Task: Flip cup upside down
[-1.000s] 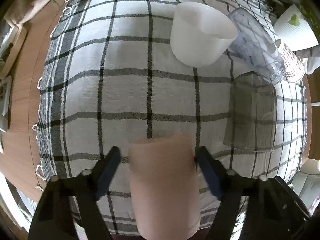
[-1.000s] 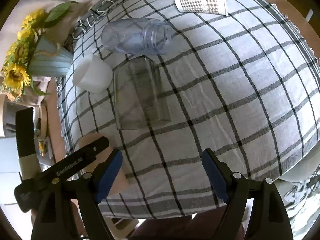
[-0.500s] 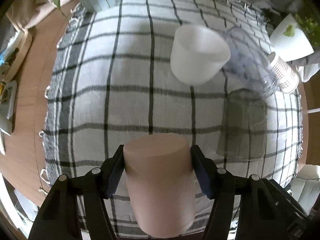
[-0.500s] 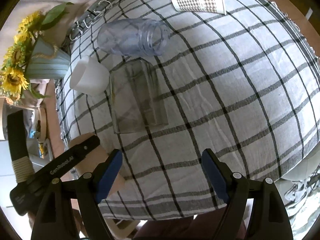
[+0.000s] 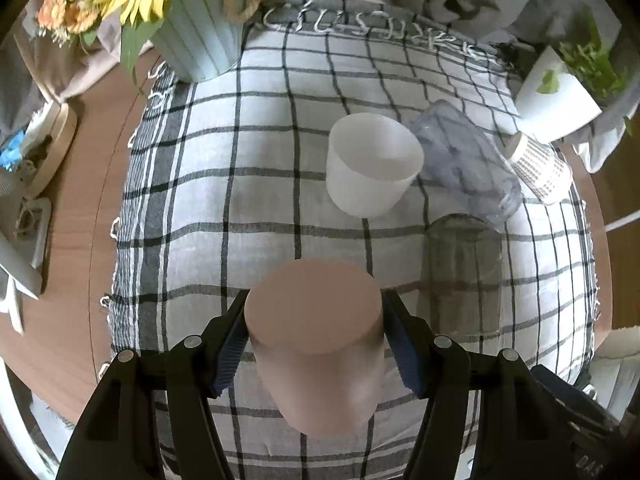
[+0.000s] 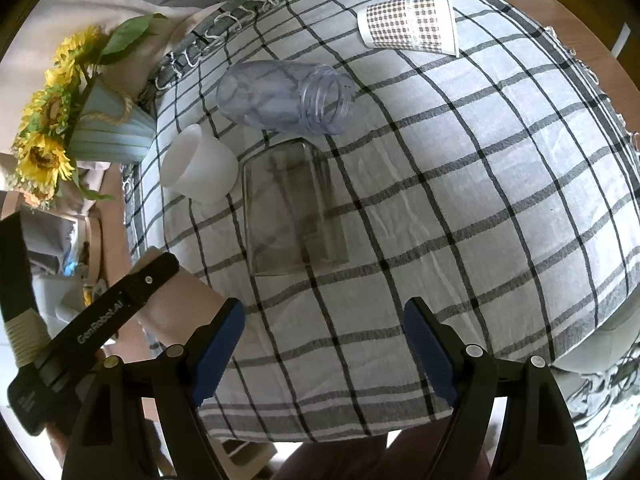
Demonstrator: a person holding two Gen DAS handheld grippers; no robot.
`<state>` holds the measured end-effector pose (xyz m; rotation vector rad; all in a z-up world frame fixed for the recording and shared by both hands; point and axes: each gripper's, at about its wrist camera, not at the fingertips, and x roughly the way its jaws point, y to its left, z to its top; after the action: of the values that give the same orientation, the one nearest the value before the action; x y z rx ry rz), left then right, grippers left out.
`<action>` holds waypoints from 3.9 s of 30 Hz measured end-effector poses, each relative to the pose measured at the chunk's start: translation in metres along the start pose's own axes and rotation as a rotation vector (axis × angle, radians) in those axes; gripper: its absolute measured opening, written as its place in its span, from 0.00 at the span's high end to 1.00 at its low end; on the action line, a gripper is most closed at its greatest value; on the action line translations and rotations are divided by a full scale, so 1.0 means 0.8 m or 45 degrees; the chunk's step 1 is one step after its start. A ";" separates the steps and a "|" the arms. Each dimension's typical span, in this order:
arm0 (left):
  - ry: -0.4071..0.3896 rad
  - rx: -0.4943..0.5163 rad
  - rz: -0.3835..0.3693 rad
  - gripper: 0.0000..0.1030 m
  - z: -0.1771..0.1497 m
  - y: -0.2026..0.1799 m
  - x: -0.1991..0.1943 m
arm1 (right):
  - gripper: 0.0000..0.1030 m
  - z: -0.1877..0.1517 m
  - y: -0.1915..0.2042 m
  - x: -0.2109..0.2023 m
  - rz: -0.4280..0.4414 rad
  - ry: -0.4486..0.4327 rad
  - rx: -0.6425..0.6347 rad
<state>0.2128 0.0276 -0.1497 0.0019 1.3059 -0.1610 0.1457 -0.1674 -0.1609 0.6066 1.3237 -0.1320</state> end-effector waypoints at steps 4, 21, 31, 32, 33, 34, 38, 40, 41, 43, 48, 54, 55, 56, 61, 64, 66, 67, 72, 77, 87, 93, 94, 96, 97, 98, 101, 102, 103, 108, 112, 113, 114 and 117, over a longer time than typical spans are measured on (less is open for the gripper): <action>-0.032 0.039 0.010 0.38 -0.018 -0.007 -0.010 | 0.21 -0.006 -0.005 0.001 -0.011 0.009 -0.020; -0.020 0.008 -0.016 0.39 -0.068 -0.014 -0.018 | 0.21 -0.024 -0.019 0.000 -0.060 0.039 -0.105; -0.031 -0.024 -0.007 0.39 -0.078 -0.015 -0.020 | 0.21 -0.027 -0.022 -0.001 -0.077 0.047 -0.144; -0.032 -0.028 -0.007 0.39 -0.078 -0.015 -0.020 | 0.21 -0.027 -0.023 -0.001 -0.077 0.047 -0.146; -0.032 -0.032 -0.008 0.39 -0.078 -0.014 -0.019 | 0.21 -0.027 -0.023 -0.001 -0.078 0.046 -0.147; -0.031 -0.037 -0.009 0.38 -0.077 -0.014 -0.019 | 0.21 -0.027 -0.023 -0.001 -0.081 0.044 -0.150; -0.021 -0.059 -0.012 0.25 -0.077 -0.011 -0.015 | 0.21 -0.025 -0.023 -0.003 -0.087 0.040 -0.161; -0.039 -0.075 -0.008 0.20 -0.077 -0.010 -0.016 | 0.21 -0.025 -0.022 -0.005 -0.092 0.028 -0.168; -0.051 -0.084 -0.004 0.19 -0.078 -0.009 -0.018 | 0.21 -0.024 -0.021 -0.006 -0.098 0.019 -0.177; -0.062 -0.091 0.002 0.12 -0.077 -0.009 -0.020 | 0.18 -0.024 -0.018 -0.011 -0.113 -0.001 -0.202; -0.126 -0.107 0.018 0.11 -0.082 -0.011 -0.038 | 0.11 -0.021 -0.018 -0.022 -0.108 -0.027 -0.225; -0.277 -0.122 0.082 0.05 -0.101 -0.021 -0.083 | 0.11 -0.027 -0.021 -0.066 -0.145 -0.199 -0.279; -0.305 -0.125 0.091 0.04 -0.106 -0.024 -0.092 | 0.11 -0.028 -0.022 -0.075 -0.145 -0.225 -0.290; -0.324 -0.123 0.096 0.03 -0.110 -0.025 -0.098 | 0.11 -0.032 -0.023 -0.086 -0.151 -0.258 -0.306; -0.439 -0.114 0.140 0.01 -0.137 -0.043 -0.133 | 0.11 -0.051 -0.027 -0.133 -0.149 -0.416 -0.398; -0.488 -0.107 0.128 0.00 -0.153 -0.054 -0.153 | 0.11 -0.067 -0.030 -0.157 -0.138 -0.501 -0.442; -0.500 -0.096 0.121 0.00 -0.161 -0.061 -0.161 | 0.11 -0.077 -0.037 -0.173 -0.116 -0.537 -0.462; -0.508 -0.089 0.120 0.00 -0.167 -0.064 -0.166 | 0.11 -0.081 -0.040 -0.180 -0.111 -0.551 -0.467; -0.567 -0.073 0.163 0.00 -0.190 -0.078 -0.183 | 0.11 -0.101 -0.053 -0.202 -0.091 -0.599 -0.476; -0.602 -0.064 0.178 0.00 -0.205 -0.086 -0.195 | 0.11 -0.119 -0.058 -0.217 -0.105 -0.656 -0.508; -0.629 -0.039 0.163 0.00 -0.217 -0.102 -0.206 | 0.11 -0.138 -0.064 -0.232 -0.116 -0.733 -0.533; -0.629 -0.042 0.157 0.00 -0.219 -0.103 -0.206 | 0.11 -0.139 -0.066 -0.233 -0.113 -0.732 -0.541; -0.630 -0.043 0.159 0.00 -0.219 -0.103 -0.207 | 0.11 -0.140 -0.066 -0.233 -0.115 -0.729 -0.542; -0.633 -0.046 0.156 0.00 -0.219 -0.103 -0.208 | 0.11 -0.139 -0.065 -0.232 -0.112 -0.722 -0.547; -0.632 -0.044 0.156 0.00 -0.219 -0.102 -0.208 | 0.11 -0.139 -0.065 -0.231 -0.114 -0.720 -0.549; -0.632 -0.041 0.155 0.00 -0.219 -0.103 -0.207 | 0.11 -0.139 -0.064 -0.232 -0.114 -0.721 -0.552; -0.632 -0.036 0.155 0.00 -0.218 -0.104 -0.208 | 0.11 -0.139 -0.063 -0.232 -0.116 -0.723 -0.555; -0.631 -0.035 0.151 0.00 -0.217 -0.105 -0.208 | 0.11 -0.139 -0.063 -0.231 -0.115 -0.722 -0.554; -0.631 -0.036 0.149 0.00 -0.216 -0.105 -0.209 | 0.11 -0.139 -0.064 -0.231 -0.115 -0.721 -0.552; -0.632 -0.038 0.147 0.00 -0.215 -0.106 -0.209 | 0.11 -0.137 -0.063 -0.232 -0.118 -0.721 -0.550; -0.633 -0.037 0.148 0.00 -0.215 -0.106 -0.209 | 0.11 -0.135 -0.064 -0.233 -0.120 -0.722 -0.545; -0.631 -0.038 0.149 0.00 -0.215 -0.106 -0.209 | 0.11 -0.134 -0.066 -0.233 -0.120 -0.723 -0.543; -0.631 -0.039 0.148 0.00 -0.214 -0.107 -0.209 | 0.11 -0.133 -0.066 -0.233 -0.122 -0.722 -0.542; -0.633 -0.038 0.148 0.00 -0.215 -0.106 -0.209 | 0.11 -0.132 -0.067 -0.233 -0.123 -0.722 -0.542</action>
<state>-0.0049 -0.0211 -0.0272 0.0115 0.8094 -0.0369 -0.0174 -0.2065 -0.0169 0.1213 0.7916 -0.0878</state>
